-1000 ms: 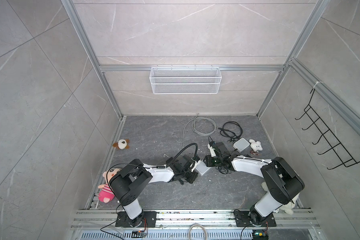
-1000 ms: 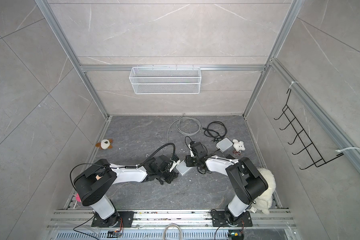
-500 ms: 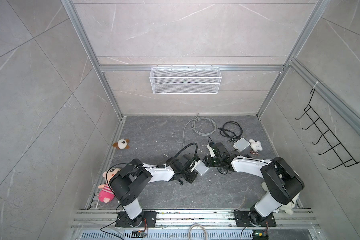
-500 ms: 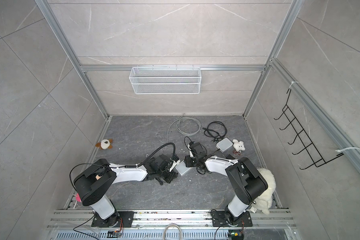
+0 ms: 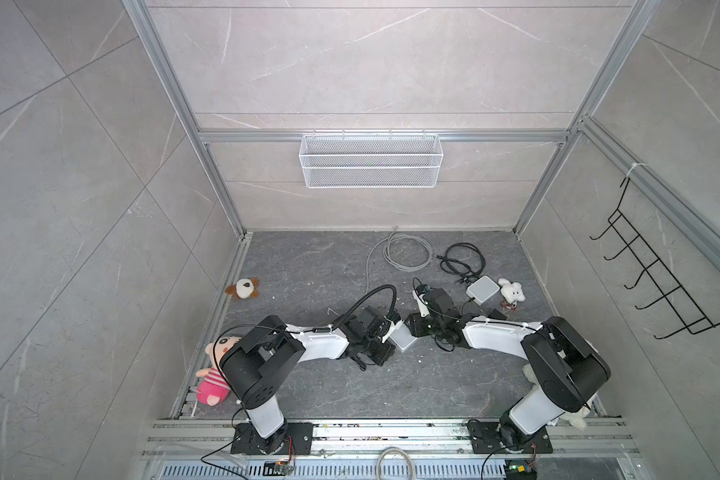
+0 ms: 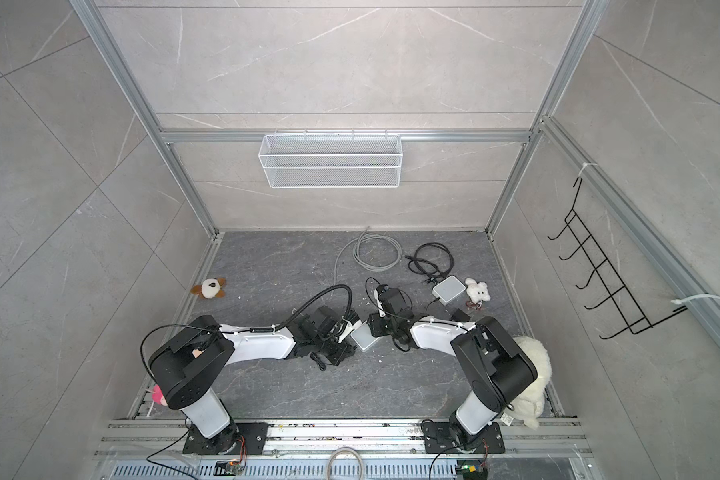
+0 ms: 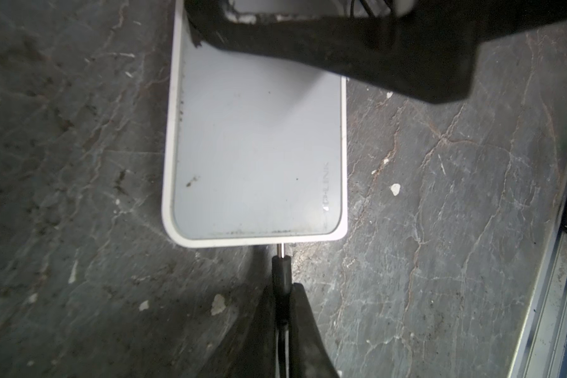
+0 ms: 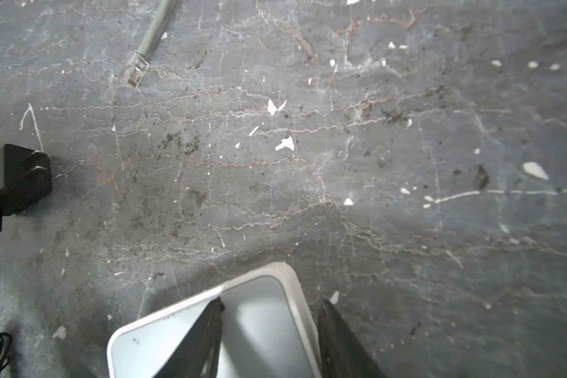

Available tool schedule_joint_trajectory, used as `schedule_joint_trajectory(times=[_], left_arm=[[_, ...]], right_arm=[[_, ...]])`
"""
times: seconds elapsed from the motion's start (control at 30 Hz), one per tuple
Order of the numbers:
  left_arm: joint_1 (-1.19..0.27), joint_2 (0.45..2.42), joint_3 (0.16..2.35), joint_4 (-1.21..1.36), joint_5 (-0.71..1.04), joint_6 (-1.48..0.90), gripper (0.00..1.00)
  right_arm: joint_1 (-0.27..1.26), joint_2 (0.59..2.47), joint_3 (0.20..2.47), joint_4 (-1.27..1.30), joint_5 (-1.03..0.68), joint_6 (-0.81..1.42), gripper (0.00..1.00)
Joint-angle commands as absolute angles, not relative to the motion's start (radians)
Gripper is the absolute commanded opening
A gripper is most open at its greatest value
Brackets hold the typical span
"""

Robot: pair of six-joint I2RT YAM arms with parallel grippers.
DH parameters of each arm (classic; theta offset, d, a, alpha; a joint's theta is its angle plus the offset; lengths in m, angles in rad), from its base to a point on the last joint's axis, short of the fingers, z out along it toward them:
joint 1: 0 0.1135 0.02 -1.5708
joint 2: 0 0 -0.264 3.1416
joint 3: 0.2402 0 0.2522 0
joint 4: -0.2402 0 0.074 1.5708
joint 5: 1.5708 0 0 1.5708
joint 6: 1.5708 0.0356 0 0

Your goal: Insert the plug into the switch port

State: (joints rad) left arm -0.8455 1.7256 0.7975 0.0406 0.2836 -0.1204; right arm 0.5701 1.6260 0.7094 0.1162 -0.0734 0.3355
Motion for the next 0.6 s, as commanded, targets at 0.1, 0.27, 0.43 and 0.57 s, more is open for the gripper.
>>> schedule_joint_trajectory(times=[0.1,0.27,0.43,0.57], left_arm=[[-0.792,1.806,0.773,-0.112,0.142,-0.083,0.10],[-0.789,1.816,0.829,-0.179,0.214,-0.088,0.09],[-0.787,1.819,0.846,-0.223,0.262,-0.038,0.09],[-0.773,1.807,0.844,-0.226,0.305,-0.009,0.09]], right_arm=[[0.618,1.609,0.618,0.049,-0.172,0.343,0.48],[0.622,1.582,0.598,0.087,-0.171,0.350,0.49],[0.623,1.589,0.605,0.103,-0.157,0.342,0.49],[0.623,1.601,0.622,0.098,-0.156,0.321,0.49]])
